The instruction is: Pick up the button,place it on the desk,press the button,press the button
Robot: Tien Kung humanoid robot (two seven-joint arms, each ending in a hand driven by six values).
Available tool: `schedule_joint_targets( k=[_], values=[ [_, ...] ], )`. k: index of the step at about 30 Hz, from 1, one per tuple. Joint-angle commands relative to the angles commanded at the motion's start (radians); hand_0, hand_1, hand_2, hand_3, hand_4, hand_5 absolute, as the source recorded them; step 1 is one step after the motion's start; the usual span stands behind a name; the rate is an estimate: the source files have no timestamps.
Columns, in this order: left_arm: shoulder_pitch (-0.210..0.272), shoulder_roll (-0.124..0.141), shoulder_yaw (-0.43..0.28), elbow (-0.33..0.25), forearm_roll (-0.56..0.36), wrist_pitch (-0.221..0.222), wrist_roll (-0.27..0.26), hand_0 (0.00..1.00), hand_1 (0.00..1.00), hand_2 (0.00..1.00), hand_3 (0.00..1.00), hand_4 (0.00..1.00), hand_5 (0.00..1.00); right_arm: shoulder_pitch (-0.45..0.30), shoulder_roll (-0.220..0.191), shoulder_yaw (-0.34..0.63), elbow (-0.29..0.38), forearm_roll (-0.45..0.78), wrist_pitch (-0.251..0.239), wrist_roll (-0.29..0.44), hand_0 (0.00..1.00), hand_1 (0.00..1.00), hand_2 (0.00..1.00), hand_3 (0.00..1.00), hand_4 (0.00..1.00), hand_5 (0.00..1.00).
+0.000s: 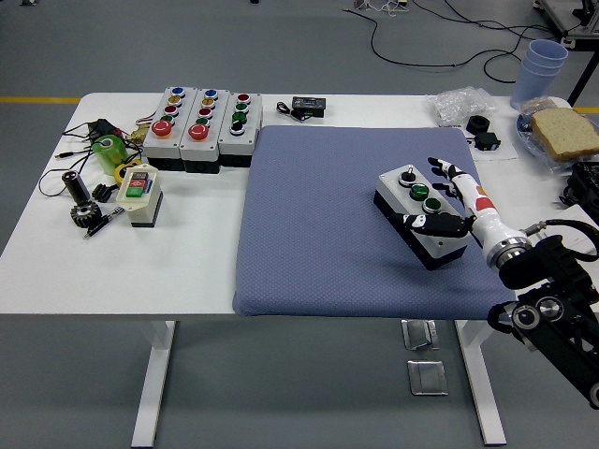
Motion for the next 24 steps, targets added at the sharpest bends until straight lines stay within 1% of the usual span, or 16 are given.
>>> schedule_joint_targets(
  k=[2, 5, 8, 10, 15, 19, 21, 24],
  values=[
    [-0.001, 0.0, 0.001, 0.0, 0.0, 0.0, 0.0, 0.656, 0.65, 0.673, 0.567, 0.342, 0.861, 0.014, 0.02, 0.0, -0.03, -0.045, -0.002, -0.015, 0.965, 0.924, 0.998, 0.998, 0.998, 0.179],
    [-0.001, 0.0, -0.001, 0.0, -0.002, 0.001, 0.001, 0.656, 0.65, 0.673, 0.567, 0.342, 0.861, 0.032, 0.046, 0.004, -0.072, -0.163, -0.006, -0.029, 0.965, 0.924, 0.998, 0.998, 0.998, 0.179],
    [-0.002, 0.0, -0.001, 0.0, -0.003, 0.002, 0.001, 0.656, 0.65, 0.672, 0.567, 0.342, 0.859, 0.048, 0.061, 0.003, -0.094, -0.292, -0.006, -0.032, 0.969, 0.93, 0.998, 0.998, 0.998, 0.173],
    [-0.002, 0.0, -0.002, 0.0, -0.003, 0.003, 0.001, 0.656, 0.65, 0.672, 0.567, 0.342, 0.859, 0.056, 0.067, 0.0, -0.106, -0.331, -0.003, -0.035, 0.969, 0.93, 0.998, 0.998, 0.998, 0.173],
    [-0.003, 0.0, -0.002, 0.0, 0.0, 0.003, 0.002, 0.656, 0.65, 0.67, 0.567, 0.341, 0.857, 0.073, 0.085, -0.014, -0.15, -0.316, 0.019, -0.052, 0.971, 0.929, 0.998, 0.998, 0.998, 0.168],
    [-0.002, 0.0, -0.001, 0.0, 0.0, 0.003, 0.003, 0.655, 0.645, 0.669, 0.567, 0.34, 0.856, 0.082, 0.098, -0.029, -0.182, -0.264, 0.033, -0.06, 0.972, 0.928, 0.998, 0.998, 0.998, 0.174],
    [-0.002, 0.0, -0.001, 0.0, 0.0, 0.003, 0.003, 0.655, 0.645, 0.669, 0.567, 0.34, 0.856, 0.085, 0.102, -0.033, -0.191, -0.258, 0.034, -0.064, 0.972, 0.928, 0.998, 0.998, 0.998, 0.174],
    [-0.003, 0.0, 0.0, 0.0, -0.003, 0.004, 0.003, 0.655, 0.645, 0.669, 0.567, 0.34, 0.856, 0.101, 0.114, -0.039, -0.223, -0.261, 0.03, -0.08, 0.972, 0.928, 0.998, 0.998, 0.998, 0.174]
  ],
)
